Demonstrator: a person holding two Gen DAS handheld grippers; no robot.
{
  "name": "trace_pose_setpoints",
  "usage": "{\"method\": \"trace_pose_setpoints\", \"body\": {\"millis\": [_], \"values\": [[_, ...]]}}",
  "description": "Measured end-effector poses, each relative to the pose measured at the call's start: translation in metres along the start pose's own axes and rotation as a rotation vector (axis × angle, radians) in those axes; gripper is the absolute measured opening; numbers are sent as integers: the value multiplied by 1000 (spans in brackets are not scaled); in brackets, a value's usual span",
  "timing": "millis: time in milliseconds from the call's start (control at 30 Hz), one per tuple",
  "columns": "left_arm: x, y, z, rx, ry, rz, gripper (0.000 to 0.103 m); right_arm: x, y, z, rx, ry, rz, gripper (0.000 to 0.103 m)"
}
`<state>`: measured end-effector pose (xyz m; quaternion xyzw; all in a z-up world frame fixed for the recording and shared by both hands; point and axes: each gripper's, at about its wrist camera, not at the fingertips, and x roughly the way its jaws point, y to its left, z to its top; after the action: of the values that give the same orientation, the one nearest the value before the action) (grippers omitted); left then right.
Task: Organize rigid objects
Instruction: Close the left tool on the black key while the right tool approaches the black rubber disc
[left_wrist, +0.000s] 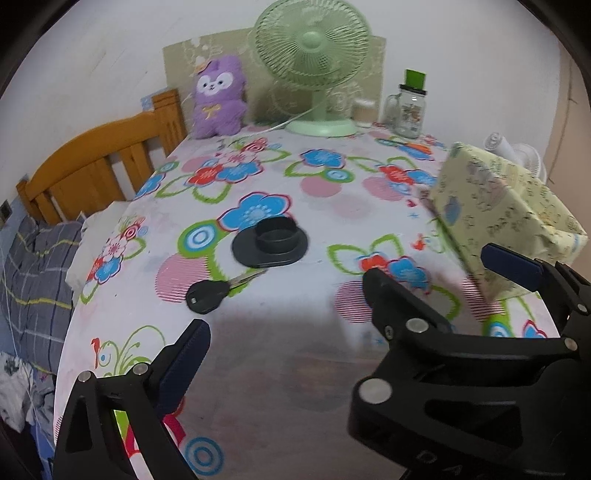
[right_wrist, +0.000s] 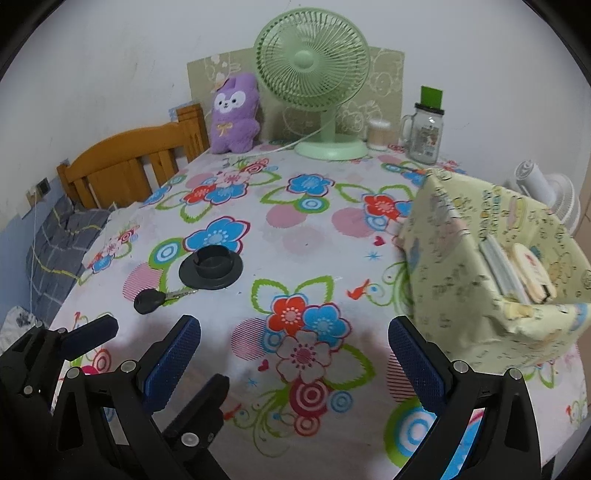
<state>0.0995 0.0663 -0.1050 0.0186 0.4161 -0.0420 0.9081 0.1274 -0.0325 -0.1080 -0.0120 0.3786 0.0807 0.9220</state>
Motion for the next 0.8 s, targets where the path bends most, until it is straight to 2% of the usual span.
{"method": "trace_pose_setpoints", "body": {"millis": [800], "values": [[44, 49, 13, -40, 73, 9, 99, 51, 27, 16, -4, 43, 2, 103]]}}
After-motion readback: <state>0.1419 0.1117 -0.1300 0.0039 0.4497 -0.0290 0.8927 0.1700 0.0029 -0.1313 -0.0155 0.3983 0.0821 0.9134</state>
